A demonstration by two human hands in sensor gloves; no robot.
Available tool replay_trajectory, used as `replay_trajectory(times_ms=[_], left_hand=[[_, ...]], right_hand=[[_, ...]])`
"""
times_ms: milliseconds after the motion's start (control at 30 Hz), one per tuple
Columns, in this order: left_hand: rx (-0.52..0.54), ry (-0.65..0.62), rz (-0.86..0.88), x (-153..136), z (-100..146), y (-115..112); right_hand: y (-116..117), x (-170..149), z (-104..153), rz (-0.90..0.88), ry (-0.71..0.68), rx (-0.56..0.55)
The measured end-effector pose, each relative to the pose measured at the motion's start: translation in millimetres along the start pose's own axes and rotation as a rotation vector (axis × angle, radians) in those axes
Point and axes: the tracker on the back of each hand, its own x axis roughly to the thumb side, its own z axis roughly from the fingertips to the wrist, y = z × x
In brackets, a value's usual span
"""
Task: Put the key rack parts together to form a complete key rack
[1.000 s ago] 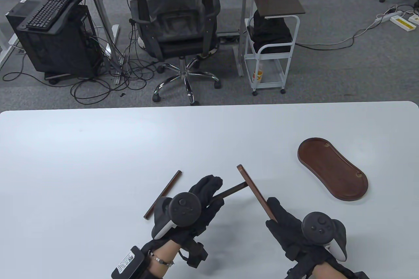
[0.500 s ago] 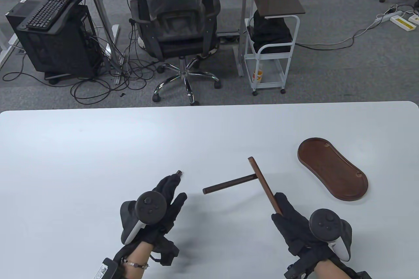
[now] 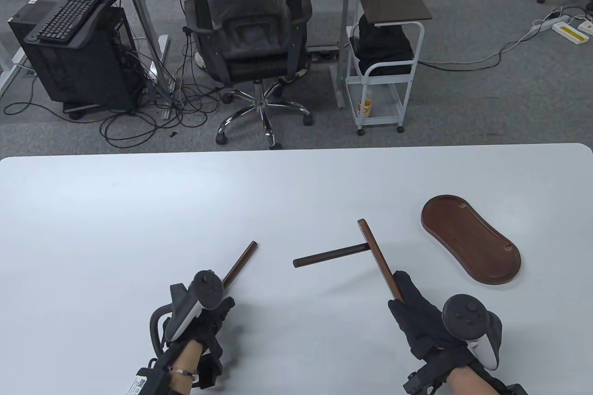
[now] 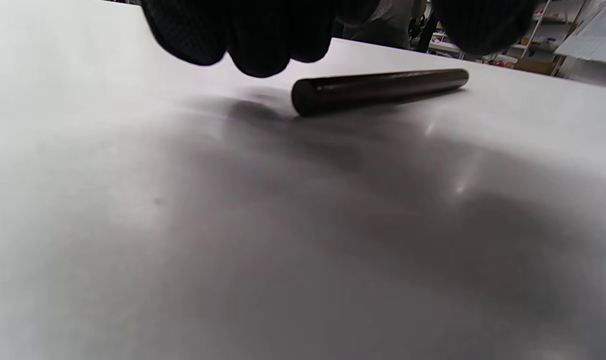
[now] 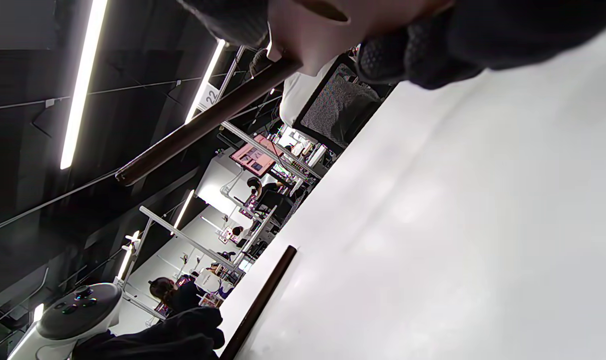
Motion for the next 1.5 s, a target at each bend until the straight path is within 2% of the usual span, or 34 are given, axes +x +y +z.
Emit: replay_trajectory(times_ms=[133,467,967,1200,1500], left_hand=[[-0.011,0.043,-0.053,-1,-4,-5],[0.058,0.086,-0.246,4,-13,-12],[0.036,0.052,-0.309,8,-13,-11],[0.093,0.032,-0.299,8,-7,-8],[0.113,-0.034,-0.234,19,2,-1]], right_hand=[[0,0,0,0.0,0.001,0.004],[0,-2,-1,-0.012,0.012,0.005],[0,-3,-2,-0.024,0.023,0.006],[0,-3,-2,-0.029,0.027,0.006],[0,-4,-2,-0.044,0.037,0.0]])
